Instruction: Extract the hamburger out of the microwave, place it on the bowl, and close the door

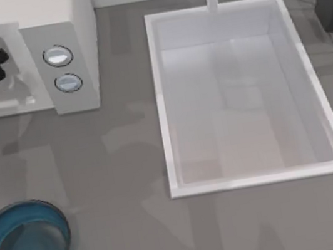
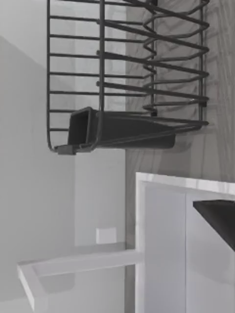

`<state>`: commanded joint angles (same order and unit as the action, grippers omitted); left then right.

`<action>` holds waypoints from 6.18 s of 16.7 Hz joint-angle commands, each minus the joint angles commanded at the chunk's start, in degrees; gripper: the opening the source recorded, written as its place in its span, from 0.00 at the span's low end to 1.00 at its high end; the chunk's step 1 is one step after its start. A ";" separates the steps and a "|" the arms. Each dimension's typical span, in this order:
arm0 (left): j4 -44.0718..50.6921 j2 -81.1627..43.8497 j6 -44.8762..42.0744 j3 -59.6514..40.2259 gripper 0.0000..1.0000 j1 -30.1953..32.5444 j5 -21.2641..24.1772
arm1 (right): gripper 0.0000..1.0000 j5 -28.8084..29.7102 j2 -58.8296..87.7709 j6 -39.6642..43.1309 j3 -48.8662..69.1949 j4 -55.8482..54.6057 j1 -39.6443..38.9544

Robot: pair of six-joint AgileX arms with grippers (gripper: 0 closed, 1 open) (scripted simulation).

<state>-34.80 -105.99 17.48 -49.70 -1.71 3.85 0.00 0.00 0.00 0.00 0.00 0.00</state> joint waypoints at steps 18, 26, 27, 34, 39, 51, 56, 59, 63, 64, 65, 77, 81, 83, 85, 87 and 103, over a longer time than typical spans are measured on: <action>107.39 -16.24 117.74 -27.68 0.00 33.51 -34.16 | 1.00 0.00 0.00 0.00 0.00 0.00 0.00; 131.01 -27.42 142.86 -26.19 0.00 40.69 -42.37 | 1.00 0.00 0.00 0.00 0.00 0.00 0.00; 131.48 -27.69 143.33 -26.12 0.00 40.83 -42.54 | 1.00 0.00 0.00 0.00 0.00 0.00 0.00; 130.79 -27.22 143.19 -26.45 0.00 40.44 -43.13 | 1.00 0.00 0.00 0.00 0.00 0.00 0.00; 127.65 -26.35 142.22 -23.76 0.00 38.94 -44.37 | 1.00 0.00 0.00 0.00 0.00 0.00 0.00; 121.41 -27.44 140.54 -17.61 0.00 36.12 -46.76 | 1.00 0.00 0.00 0.00 0.00 0.00 0.00; 121.41 -27.44 140.54 -17.61 0.30 36.12 -46.76 | 1.00 0.00 0.00 0.00 0.00 0.00 0.00; 121.41 -27.44 140.54 -17.61 0.53 36.12 -46.76 | 1.00 0.00 0.00 0.00 0.00 0.00 0.00; 121.41 -27.44 140.54 -17.61 0.83 36.12 -46.76 | 1.00 0.00 0.00 0.00 0.00 0.00 0.00; 121.41 -27.44 140.54 -17.61 0.90 36.12 -46.76 | 1.00 0.00 0.00 0.00 0.00 0.00 0.00; 121.41 -27.44 140.54 -17.61 0.98 36.12 -46.76 | 1.00 0.00 0.00 0.00 0.00 0.00 0.00; 121.80 -22.57 142.97 -17.31 1.00 36.42 -47.95 | 1.00 0.00 0.00 0.00 0.00 0.00 0.00; 116.51 -12.14 132.45 -12.87 1.00 33.03 -43.06 | 1.00 0.00 0.00 0.00 0.00 0.00 0.00; 112.09 -3.35 123.44 -9.23 1.00 30.47 -39.44 | 1.00 0.00 0.00 0.00 0.00 0.00 0.00; 106.70 7.11 112.04 -4.86 1.00 27.57 -35.41 | 1.00 0.00 0.00 0.00 0.00 0.00 0.00; 100.49 18.53 98.45 0.10 1.00 24.48 -31.19 | 1.00 0.00 0.00 0.00 0.00 0.00 0.00; 40.80 100.33 -9.67 45.36 1.00 3.08 -5.15 | 1.00 0.00 0.00 0.00 0.00 0.00 0.00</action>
<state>6.00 -5.67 7.80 -4.34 1.37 -1.30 0.00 0.00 0.00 0.00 0.00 0.00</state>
